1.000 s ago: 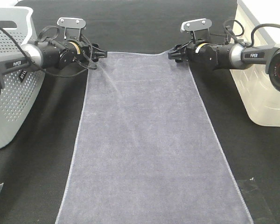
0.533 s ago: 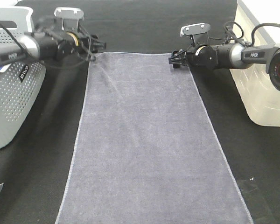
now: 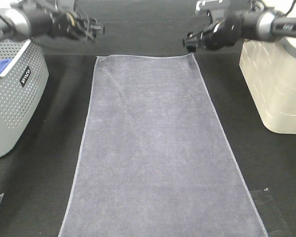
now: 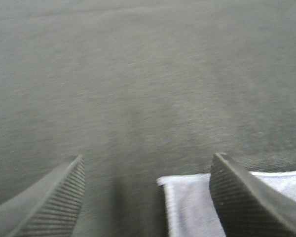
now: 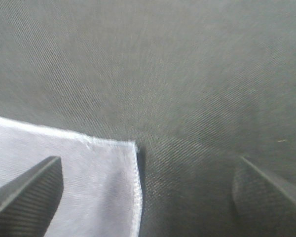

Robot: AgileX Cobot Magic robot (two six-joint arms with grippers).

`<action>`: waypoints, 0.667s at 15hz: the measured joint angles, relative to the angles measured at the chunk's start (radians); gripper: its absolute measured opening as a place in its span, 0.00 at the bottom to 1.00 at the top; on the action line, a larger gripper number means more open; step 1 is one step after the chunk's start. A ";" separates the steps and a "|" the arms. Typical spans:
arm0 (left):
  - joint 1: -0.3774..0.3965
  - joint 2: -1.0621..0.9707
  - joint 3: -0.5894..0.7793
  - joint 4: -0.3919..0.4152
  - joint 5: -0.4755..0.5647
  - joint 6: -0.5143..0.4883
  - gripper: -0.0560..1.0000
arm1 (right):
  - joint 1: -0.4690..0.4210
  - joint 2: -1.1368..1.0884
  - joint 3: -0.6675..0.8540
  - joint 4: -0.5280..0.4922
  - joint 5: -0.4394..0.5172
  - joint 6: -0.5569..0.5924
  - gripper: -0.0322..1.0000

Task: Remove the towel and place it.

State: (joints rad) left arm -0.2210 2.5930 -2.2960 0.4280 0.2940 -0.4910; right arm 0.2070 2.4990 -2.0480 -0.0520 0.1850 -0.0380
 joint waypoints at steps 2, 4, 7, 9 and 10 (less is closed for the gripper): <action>-0.019 -0.054 0.000 0.000 0.079 0.012 0.70 | 0.000 -0.056 0.000 0.013 0.072 0.000 0.88; -0.040 -0.108 0.000 -0.001 0.151 0.050 0.70 | 0.000 -0.126 0.000 0.024 0.142 0.000 0.88; -0.069 -0.200 0.000 -0.008 0.285 0.078 0.70 | 0.000 -0.222 0.000 0.046 0.264 0.000 0.88; -0.079 -0.264 0.000 -0.043 0.427 0.091 0.70 | 0.000 -0.289 0.000 0.052 0.417 0.000 0.88; -0.079 -0.313 0.000 -0.090 0.519 0.111 0.70 | 0.000 -0.333 0.000 0.052 0.528 0.000 0.88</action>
State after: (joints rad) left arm -0.3000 2.2800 -2.2960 0.3380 0.8130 -0.3800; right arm 0.2070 2.1660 -2.0480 0.0000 0.7130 -0.0380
